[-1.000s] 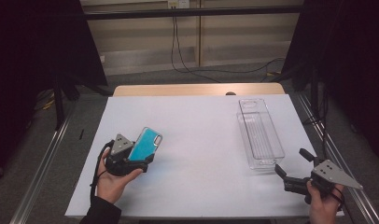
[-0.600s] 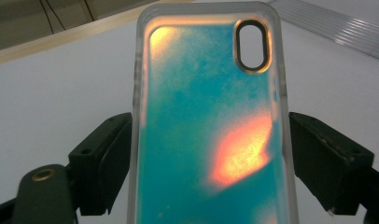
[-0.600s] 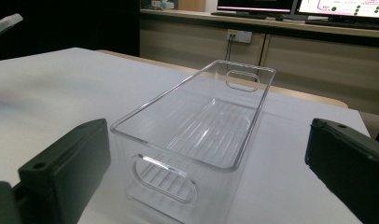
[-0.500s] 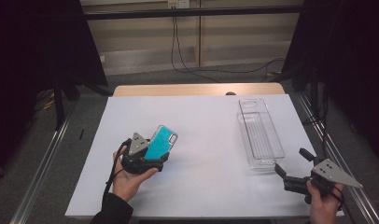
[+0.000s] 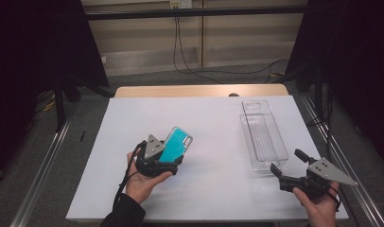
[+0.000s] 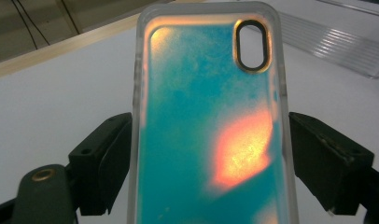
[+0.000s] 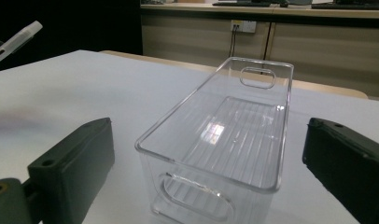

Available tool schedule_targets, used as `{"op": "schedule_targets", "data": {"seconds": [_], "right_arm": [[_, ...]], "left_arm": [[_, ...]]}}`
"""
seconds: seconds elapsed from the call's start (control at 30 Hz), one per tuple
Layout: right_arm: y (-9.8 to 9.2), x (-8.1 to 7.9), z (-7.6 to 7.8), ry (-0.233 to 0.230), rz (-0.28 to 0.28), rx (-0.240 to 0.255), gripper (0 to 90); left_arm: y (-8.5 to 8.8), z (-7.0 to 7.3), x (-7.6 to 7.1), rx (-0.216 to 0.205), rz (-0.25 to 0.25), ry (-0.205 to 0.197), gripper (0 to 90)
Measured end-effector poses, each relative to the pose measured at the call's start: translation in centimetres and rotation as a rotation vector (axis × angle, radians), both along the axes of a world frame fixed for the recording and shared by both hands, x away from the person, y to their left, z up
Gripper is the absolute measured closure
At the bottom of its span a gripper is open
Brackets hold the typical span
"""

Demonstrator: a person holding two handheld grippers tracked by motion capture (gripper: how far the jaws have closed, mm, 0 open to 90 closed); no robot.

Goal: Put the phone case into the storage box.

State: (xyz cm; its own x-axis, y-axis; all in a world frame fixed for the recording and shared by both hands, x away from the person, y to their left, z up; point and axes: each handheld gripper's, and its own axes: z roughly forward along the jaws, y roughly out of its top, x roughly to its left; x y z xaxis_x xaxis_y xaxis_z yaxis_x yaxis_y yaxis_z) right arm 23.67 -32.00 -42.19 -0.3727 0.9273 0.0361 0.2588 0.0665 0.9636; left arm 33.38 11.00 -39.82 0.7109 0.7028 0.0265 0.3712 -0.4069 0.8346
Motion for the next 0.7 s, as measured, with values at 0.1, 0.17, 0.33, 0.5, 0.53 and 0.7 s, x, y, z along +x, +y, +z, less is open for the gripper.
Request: {"op": "schedule_targets", "data": {"seconds": [0.1, 0.17, 0.33, 0.5, 0.53, 0.7], "right_arm": [[0.3, 0.0, 0.2, -0.001, 0.014, -0.004, 3.0], [0.5, 0.2, 0.4, -0.009, 0.019, -0.007, 4.2], [1.5, 0.7, 0.8, -0.006, 0.045, 0.003, 8.8], [1.9, 1.3, 1.0, -0.003, 0.041, 0.05, 10.7], [2.0, 1.5, 1.1, 0.004, 0.048, 0.053, 10.8], [2.7, 1.9, 1.4, 0.008, 0.095, 0.033, 11.3]], "left_arm": [[-0.5, 0.1, 0.0, -0.001, -0.01, -0.001, 17.3], [-0.7, 0.6, 0.0, 0.006, -0.016, -0.001, 17.3], [-1.6, 1.7, 0.1, 0.001, -0.033, -0.026, 17.3], [-2.6, 2.1, 0.9, -0.003, -0.047, -0.024, 17.3], [-2.7, 2.2, 1.1, -0.004, -0.051, -0.023, 17.3], [-3.7, 2.0, 1.3, 0.007, -0.06, -0.035, 17.3]]}}
